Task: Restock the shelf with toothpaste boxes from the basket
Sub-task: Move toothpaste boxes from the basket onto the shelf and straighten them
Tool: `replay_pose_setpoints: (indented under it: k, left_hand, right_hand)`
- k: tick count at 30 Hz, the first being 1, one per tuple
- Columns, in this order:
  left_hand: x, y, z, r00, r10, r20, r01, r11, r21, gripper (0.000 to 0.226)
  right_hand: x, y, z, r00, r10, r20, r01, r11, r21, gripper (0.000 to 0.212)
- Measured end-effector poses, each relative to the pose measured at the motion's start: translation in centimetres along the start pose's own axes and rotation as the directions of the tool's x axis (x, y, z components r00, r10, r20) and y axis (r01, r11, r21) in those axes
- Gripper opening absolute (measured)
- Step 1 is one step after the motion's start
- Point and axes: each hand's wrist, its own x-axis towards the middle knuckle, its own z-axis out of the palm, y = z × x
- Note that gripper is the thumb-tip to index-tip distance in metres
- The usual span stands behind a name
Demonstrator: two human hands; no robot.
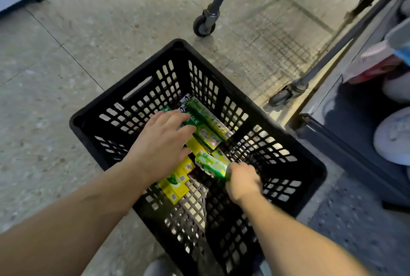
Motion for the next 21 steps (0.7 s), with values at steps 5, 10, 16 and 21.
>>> replay_pose_setpoints:
  k: [5, 10, 16, 21]
  left_hand:
    - [-2.6, 2.0, -8.0, 1.000, 0.001, 0.029, -0.001, 1.000, -0.011, 0.050]
    - [-4.9, 4.3, -20.9, 1.000, -0.006, 0.011, 0.006, 1.000, 0.027, 0.058]
    - [-5.8, 9.0, -39.4, 0.998, 0.042, -0.045, -0.041, 0.999, 0.029, 0.061]
    - [-5.4, 16.9, -54.5, 0.919, 0.357, -0.169, -0.345, 0.934, 0.098, 0.066]
  right_hand:
    - [-7.7, 0.3, -9.4, 0.981, -0.149, -0.121, 0.161, 0.982, 0.100, 0.045]
    - [-18.7, 1.9, -21.5, 0.965, -0.184, -0.188, 0.220, 0.956, 0.196, 0.053]
    - [-34.4, 4.9, -36.9, 0.967, -0.108, -0.229, 0.173, 0.942, 0.288, 0.045]
    - [-51.0, 10.6, -45.5, 0.894, 0.097, -0.437, 0.072, 0.933, 0.354, 0.029]
